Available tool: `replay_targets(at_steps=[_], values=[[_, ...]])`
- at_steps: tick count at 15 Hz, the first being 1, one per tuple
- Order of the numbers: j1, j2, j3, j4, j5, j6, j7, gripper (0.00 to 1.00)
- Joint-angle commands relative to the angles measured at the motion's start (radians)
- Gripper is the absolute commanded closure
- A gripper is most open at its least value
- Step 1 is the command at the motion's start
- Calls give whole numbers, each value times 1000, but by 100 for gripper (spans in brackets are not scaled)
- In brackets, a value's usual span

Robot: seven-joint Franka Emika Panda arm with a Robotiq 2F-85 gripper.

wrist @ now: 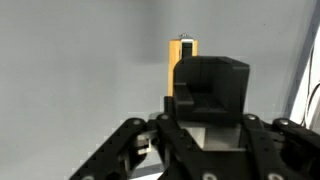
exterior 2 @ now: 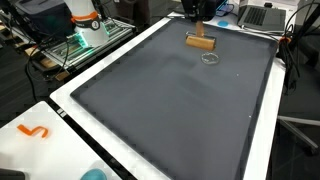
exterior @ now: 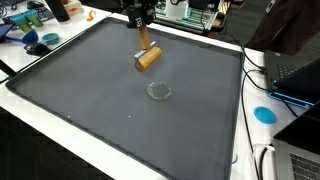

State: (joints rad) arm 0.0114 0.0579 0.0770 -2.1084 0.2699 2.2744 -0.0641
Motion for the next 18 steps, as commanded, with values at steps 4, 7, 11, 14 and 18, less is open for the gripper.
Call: replay_targets(at_steps=[4,7,11,14,18], values=[[13,-81,-9,-90,32,29,21,77],[16,-94,-9,-105,33,30,28,77],[21,-111,-8,-124,39,44,25,77],[27,-120,-6,-135,29,47,26,77],[37,-129,-4,-145,20,49,27,77]])
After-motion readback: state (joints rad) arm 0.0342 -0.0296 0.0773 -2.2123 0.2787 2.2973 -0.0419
